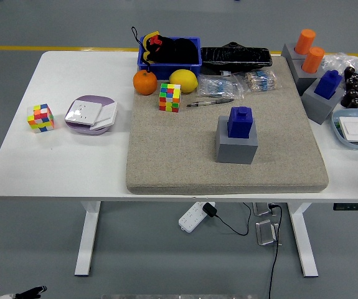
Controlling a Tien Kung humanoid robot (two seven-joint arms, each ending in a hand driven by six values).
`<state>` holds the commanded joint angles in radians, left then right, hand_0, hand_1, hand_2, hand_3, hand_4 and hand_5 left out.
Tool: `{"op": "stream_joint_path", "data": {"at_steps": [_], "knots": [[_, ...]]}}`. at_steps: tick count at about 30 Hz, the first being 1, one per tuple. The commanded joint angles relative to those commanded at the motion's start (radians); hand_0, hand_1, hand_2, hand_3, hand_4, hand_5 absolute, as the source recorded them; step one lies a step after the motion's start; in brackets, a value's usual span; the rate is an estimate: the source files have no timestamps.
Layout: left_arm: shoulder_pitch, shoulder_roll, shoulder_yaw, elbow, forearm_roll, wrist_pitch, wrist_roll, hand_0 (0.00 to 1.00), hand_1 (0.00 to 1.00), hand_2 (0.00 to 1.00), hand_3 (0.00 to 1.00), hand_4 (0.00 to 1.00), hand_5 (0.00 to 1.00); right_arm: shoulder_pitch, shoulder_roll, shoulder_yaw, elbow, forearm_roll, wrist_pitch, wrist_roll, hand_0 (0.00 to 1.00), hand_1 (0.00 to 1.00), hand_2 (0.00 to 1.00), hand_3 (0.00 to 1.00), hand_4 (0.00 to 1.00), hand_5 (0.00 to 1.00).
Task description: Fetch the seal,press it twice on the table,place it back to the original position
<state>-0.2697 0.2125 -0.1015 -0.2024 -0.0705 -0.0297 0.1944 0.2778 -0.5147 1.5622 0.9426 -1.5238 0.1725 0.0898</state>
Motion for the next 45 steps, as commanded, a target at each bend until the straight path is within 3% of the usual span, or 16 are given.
{"op": "stream_joint_path", "data": {"at_steps": [45], "knots": [[0.003, 0.007, -0.01, -0.004, 0.03, 0.005, 0.007, 0.814, 0.785, 0.765, 0.799, 0.68, 0.411, -0.005, -0.002, -0.018, -0.005, 0.012, 0.0, -0.028, 0.961, 0.916, 0.885, 0.87, 0.998, 0.408]]}}
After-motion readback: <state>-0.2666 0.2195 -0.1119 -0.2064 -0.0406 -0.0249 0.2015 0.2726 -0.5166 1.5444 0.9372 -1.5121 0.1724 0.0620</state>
